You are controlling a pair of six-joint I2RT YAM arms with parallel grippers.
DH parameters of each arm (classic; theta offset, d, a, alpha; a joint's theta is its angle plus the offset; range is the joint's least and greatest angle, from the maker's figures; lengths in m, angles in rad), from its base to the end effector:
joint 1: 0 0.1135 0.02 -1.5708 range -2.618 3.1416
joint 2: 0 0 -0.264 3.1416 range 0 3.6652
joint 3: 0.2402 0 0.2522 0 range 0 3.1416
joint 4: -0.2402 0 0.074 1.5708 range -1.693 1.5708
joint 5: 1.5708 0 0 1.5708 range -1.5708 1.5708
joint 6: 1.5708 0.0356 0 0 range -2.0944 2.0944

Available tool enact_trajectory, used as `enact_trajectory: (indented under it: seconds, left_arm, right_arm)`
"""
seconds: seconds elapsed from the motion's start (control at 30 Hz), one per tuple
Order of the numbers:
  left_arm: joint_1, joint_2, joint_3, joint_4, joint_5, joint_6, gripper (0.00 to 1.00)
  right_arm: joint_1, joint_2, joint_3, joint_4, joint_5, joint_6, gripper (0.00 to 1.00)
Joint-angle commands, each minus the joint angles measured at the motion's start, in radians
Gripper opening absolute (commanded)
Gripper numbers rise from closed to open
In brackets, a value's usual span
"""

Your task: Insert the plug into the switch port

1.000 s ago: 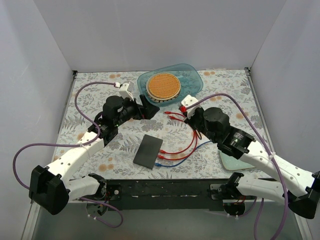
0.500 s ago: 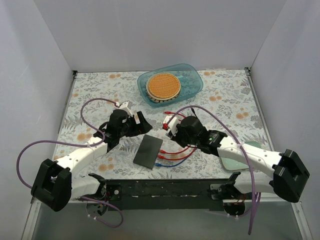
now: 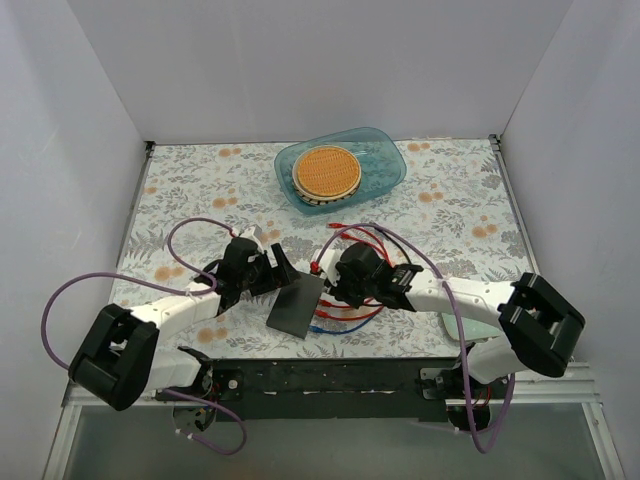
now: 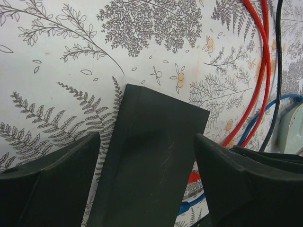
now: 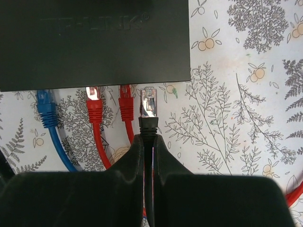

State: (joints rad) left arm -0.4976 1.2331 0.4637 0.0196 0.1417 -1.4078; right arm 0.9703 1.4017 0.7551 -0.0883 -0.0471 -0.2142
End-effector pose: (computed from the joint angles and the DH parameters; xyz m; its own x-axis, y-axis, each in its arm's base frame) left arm 0.1999 -0.1143 0.1608 -0.6531 -0.7569 -0.0238 -0.4995 0.4541 -0.7377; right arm 0.1616 0.2390 0.2006 -0.1908 -0.6544 -0.7317 -0.9051 0.4058 -0.1269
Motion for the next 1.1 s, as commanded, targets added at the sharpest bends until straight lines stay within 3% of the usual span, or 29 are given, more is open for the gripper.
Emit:
enact_trajectory:
  seconds: [0.0,1.07]
  left_arm:
    - [0.008,0.019,-0.016,0.088,0.033,-0.016,0.78]
    - [0.03,0.152,0.007,0.149,0.16,-0.005,0.72]
  right_arm:
    - [0.005,0.037,-0.011,0.067,0.029,0.007,0.01]
    - [0.033,0.128,-0.03,0.142,0.119,-0.022,0.01]
